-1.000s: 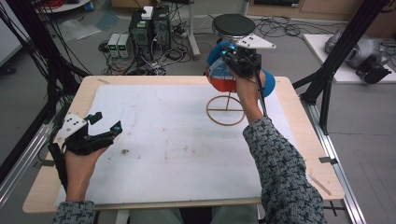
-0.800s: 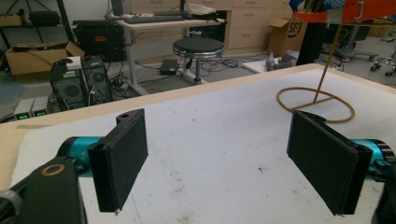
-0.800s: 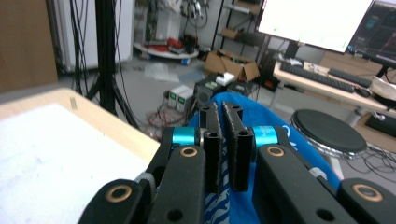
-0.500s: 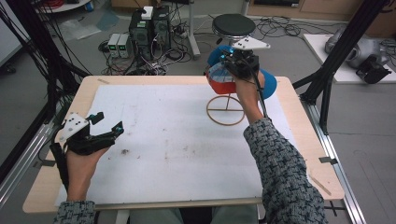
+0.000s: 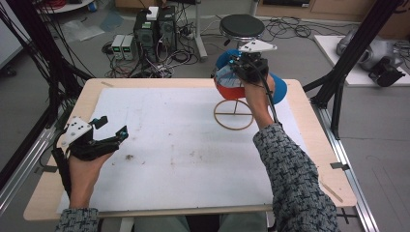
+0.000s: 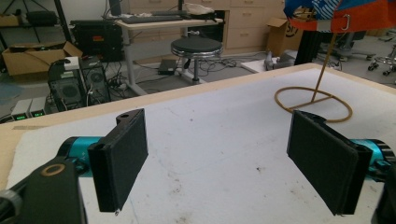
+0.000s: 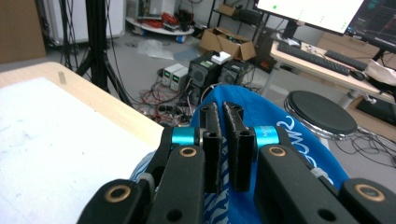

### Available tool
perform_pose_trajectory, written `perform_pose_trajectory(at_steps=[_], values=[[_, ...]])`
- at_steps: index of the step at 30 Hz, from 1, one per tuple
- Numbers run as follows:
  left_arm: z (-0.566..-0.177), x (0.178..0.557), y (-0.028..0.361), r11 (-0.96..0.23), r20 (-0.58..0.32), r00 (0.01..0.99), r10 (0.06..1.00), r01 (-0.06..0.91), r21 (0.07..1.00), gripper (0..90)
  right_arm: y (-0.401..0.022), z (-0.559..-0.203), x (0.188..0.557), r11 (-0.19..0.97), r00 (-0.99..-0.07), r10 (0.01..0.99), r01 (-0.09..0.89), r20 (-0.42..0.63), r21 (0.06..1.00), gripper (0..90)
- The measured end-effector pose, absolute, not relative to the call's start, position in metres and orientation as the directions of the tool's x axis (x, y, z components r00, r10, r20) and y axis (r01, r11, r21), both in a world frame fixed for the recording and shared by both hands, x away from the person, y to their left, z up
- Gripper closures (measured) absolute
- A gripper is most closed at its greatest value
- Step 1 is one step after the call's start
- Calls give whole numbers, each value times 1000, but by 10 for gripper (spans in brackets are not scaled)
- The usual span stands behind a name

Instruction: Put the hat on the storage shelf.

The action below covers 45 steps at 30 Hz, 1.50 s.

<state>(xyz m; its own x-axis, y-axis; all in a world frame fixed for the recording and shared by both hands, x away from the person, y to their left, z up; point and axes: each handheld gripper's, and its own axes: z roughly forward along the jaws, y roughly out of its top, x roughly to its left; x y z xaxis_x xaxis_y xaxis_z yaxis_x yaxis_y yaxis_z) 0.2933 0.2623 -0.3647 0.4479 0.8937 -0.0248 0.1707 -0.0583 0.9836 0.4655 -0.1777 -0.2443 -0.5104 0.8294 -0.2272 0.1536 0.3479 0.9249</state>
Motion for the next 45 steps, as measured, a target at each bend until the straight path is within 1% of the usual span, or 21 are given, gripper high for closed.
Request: perform_pose_trajectory(at_steps=[3, 8, 12, 19, 26, 30, 34, 41, 45], values=[[-365, 293, 262, -59, -23, 448, 894, 169, 984, 205, -179, -245, 465, 353, -512, 827, 152, -232, 923, 807], [-364, 293, 261, -59, -23, 449, 893, 169, 984, 205, -180, -245, 465, 353, -508, 830, 162, -229, 921, 762], [-364, 293, 262, -56, -26, 447, 894, 169, 984, 205, -181, -246, 465, 350, -507, 831, 156, -229, 924, 705], [-364, 293, 262, -56, -26, 450, 893, 167, 984, 205, -181, -247, 465, 352, -504, 832, 156, -233, 923, 656], [-364, 293, 263, -56, -25, 450, 893, 166, 985, 205, -181, -247, 465, 348, -501, 835, 160, -228, 924, 634], [-364, 293, 263, -57, -25, 449, 893, 167, 984, 205, -183, -246, 464, 344, -499, 836, 155, -227, 926, 606], [-364, 293, 263, -59, -23, 449, 893, 168, 984, 205, -188, -245, 464, 334, -493, 842, 153, -221, 930, 566], [-364, 292, 264, -52, -28, 446, 895, 167, 985, 205, -201, -239, 460, 298, -478, 857, 149, -195, 943, 523], [-364, 292, 264, -53, -27, 447, 894, 165, 985, 205, -211, -239, 456, 280, -454, 869, 126, -195, 952, 482]])
